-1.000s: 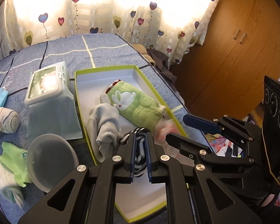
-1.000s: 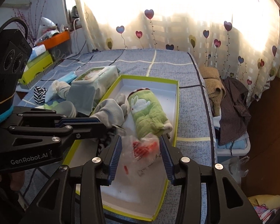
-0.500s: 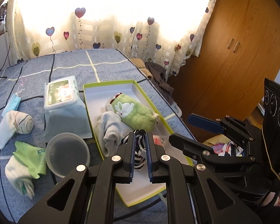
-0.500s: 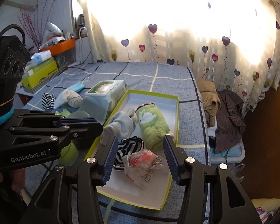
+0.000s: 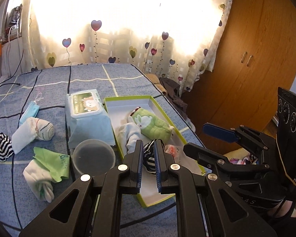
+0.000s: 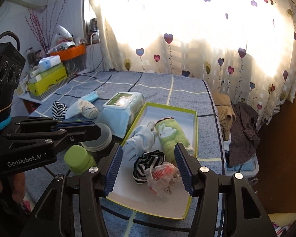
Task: Organize soft objects
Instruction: 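Withdraw both grippers from the tray toward the clothes pile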
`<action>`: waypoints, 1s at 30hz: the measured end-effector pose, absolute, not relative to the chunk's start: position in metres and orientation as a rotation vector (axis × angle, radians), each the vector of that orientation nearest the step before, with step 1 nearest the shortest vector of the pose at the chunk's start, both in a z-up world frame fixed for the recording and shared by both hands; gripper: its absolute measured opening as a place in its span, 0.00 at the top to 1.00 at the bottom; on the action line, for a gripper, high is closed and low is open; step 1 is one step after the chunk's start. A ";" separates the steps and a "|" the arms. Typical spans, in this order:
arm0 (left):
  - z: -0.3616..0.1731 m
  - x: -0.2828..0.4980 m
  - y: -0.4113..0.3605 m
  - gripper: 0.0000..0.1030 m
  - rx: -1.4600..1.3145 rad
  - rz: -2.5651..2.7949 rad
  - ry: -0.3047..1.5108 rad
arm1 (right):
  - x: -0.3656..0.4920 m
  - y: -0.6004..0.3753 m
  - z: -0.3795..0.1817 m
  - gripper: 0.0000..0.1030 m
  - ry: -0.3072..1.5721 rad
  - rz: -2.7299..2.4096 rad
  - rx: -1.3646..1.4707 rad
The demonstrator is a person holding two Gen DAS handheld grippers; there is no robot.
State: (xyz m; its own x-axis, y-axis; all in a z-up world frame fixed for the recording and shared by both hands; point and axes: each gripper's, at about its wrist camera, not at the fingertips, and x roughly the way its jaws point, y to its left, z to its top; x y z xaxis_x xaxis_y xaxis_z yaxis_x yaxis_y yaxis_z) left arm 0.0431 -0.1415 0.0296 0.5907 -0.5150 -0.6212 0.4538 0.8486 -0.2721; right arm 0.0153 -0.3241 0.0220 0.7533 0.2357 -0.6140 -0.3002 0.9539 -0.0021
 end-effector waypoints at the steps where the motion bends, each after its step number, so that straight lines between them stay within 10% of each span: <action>1: 0.030 0.042 -0.138 0.89 -0.090 -0.559 0.748 | 0.014 -0.321 0.023 0.46 0.654 0.296 -0.106; 30: 0.026 0.025 -0.052 0.81 -0.189 -0.397 0.692 | 0.011 -0.283 0.031 0.44 0.639 0.367 -0.124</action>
State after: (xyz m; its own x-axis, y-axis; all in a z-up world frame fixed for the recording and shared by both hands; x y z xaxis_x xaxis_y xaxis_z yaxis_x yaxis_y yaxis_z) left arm 0.0247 -0.0515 0.0260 0.6991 -0.4159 -0.5817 0.2923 0.9086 -0.2983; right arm 0.0111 -0.2831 0.0305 0.7407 0.2959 -0.6032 -0.3714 0.9285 -0.0006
